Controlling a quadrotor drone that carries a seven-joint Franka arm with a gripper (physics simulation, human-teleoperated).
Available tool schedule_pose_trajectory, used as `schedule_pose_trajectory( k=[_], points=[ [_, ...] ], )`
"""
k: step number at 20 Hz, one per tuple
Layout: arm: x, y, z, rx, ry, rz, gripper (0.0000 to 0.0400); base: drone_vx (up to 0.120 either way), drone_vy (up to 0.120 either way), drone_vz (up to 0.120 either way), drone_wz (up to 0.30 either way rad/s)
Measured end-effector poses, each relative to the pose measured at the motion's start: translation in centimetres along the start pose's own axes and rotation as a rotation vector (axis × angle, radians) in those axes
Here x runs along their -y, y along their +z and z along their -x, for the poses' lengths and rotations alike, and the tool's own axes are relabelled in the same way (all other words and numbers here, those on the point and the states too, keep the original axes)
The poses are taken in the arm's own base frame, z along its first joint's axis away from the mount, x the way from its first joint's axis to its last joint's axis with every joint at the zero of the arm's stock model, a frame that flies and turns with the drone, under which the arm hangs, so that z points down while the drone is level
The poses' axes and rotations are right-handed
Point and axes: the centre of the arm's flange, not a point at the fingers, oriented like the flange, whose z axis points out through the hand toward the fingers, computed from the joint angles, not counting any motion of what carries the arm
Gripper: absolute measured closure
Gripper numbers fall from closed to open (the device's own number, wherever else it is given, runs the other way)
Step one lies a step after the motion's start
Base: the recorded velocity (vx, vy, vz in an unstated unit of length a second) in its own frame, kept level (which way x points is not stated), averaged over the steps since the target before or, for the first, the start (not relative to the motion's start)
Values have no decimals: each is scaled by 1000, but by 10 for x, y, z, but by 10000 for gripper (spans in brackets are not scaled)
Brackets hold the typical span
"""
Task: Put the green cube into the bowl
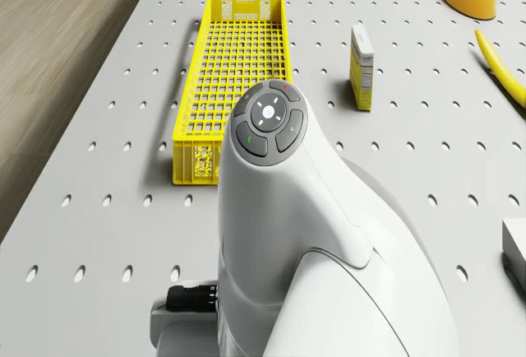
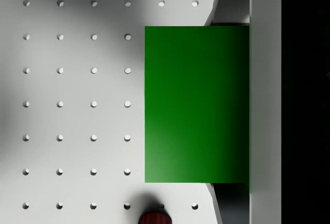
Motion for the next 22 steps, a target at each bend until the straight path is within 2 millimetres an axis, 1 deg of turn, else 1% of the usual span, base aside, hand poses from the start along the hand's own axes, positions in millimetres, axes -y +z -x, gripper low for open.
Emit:
schedule_pose_trajectory(
  k=[1, 5, 11, 22],
  points=[
    [0, 0, 0, 0, 0, 0, 150, 120, -120, 80, 0],
    [0, 0, 0, 0, 0, 0, 150, 120, -120, 0, 0],
    [0, 0, 0, 0, 0, 0, 150, 120, -120, 113, 0],
    [0, 0, 0, 0, 1, 0, 150, 120, -120, 0, 0]
  ],
)
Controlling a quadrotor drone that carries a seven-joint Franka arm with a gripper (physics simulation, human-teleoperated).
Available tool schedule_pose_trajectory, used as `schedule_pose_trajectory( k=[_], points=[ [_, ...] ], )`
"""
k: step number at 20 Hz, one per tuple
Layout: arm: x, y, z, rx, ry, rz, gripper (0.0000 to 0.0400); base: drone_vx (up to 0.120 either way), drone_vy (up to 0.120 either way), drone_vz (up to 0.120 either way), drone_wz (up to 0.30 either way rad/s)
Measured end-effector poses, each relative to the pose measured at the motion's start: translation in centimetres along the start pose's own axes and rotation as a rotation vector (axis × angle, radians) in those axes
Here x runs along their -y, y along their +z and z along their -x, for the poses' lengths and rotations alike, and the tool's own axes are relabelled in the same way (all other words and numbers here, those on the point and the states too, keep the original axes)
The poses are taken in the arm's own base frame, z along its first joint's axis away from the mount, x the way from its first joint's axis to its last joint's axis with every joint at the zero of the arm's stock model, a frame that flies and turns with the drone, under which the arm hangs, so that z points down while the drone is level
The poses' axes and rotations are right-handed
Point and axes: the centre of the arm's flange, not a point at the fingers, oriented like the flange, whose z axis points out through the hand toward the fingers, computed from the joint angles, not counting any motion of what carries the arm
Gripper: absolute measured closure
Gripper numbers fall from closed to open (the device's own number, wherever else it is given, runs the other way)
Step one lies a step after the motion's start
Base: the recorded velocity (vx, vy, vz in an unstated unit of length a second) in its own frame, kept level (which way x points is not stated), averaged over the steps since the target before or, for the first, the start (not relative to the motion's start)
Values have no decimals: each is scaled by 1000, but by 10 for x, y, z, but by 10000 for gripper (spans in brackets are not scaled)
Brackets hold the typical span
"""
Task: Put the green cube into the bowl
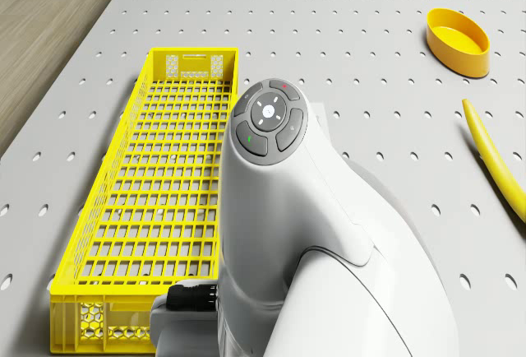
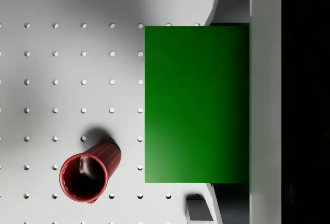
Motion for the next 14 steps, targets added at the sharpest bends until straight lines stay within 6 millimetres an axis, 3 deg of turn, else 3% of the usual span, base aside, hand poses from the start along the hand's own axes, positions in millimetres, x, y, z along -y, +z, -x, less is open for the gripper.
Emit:
schedule_pose_trajectory(
  k=[14],
  points=[
    [0, 0, 0, 0, 1, 0, 150, 120, -120, 0, 0]
  ],
)
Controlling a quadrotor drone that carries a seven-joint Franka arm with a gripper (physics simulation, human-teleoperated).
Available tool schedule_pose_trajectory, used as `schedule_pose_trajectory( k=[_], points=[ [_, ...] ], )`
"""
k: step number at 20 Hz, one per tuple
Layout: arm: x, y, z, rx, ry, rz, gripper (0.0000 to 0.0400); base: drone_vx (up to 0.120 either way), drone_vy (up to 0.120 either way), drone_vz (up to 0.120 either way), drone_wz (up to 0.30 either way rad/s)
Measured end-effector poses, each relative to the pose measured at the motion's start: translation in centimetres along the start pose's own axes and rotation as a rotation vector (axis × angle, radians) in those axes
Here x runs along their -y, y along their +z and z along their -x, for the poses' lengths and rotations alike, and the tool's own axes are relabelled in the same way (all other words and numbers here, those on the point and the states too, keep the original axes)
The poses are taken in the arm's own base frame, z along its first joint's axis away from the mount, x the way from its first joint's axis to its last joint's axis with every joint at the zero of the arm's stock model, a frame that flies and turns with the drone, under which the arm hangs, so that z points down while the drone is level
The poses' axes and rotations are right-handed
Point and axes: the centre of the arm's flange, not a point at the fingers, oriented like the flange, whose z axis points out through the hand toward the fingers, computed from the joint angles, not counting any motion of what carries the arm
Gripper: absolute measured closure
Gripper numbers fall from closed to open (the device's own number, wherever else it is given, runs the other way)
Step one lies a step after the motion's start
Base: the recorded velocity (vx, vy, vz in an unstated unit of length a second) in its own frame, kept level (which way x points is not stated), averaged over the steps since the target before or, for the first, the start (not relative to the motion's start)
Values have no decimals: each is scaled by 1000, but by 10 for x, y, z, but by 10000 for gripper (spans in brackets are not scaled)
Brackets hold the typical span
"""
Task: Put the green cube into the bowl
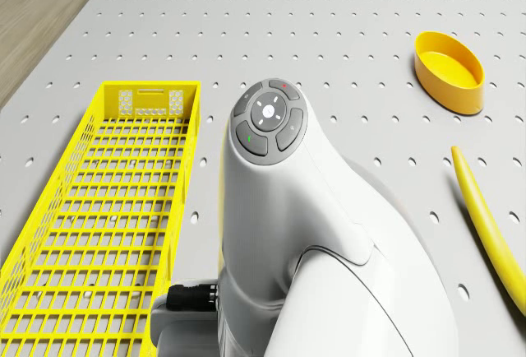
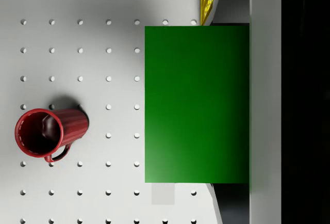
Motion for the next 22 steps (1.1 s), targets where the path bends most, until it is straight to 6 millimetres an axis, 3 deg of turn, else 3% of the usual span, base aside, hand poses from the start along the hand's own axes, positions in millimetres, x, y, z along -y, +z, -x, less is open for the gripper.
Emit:
schedule_pose_trajectory(
  k=[22],
  points=[
    [0, 0, 0, 0, 1, 0, 150, 120, -120, 0, 0]
  ],
)
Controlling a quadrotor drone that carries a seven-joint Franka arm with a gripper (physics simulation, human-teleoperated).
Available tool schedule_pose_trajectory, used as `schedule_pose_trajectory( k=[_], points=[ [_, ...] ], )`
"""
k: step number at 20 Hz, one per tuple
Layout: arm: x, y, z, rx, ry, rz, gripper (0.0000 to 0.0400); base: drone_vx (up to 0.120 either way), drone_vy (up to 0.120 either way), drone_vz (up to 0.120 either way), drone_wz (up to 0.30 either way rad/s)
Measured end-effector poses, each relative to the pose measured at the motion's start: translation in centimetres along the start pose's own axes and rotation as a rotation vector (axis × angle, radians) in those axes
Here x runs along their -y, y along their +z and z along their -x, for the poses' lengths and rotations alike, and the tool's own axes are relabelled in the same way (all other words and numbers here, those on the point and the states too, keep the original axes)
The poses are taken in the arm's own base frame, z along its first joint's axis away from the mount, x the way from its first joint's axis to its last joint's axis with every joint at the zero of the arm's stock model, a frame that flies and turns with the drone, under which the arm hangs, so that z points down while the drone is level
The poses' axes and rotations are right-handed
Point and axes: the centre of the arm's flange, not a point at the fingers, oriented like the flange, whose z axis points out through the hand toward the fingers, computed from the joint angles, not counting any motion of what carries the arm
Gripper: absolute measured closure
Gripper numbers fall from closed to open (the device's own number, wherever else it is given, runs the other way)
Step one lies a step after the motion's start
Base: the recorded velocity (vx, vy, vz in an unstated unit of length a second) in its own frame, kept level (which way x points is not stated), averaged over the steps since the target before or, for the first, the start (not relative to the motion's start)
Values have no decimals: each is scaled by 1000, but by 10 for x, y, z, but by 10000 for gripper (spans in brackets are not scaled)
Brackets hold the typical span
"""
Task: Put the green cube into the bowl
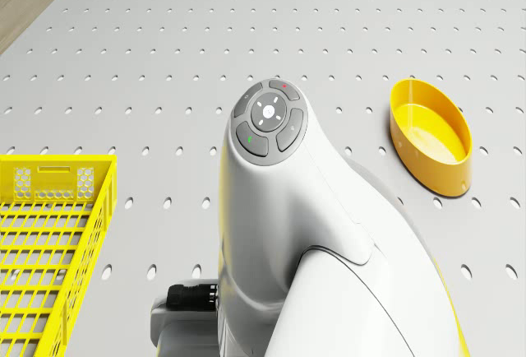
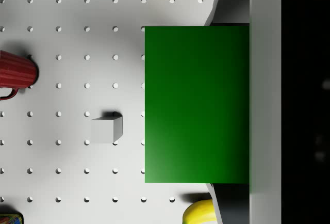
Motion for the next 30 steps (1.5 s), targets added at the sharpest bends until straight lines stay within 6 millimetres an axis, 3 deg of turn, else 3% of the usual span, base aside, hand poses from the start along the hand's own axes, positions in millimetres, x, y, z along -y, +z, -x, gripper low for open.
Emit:
schedule_pose_trajectory(
  k=[30],
  points=[
    [0, 0, 0, 0, 0, 0, 150, 120, -120, 0, 0]
  ],
)
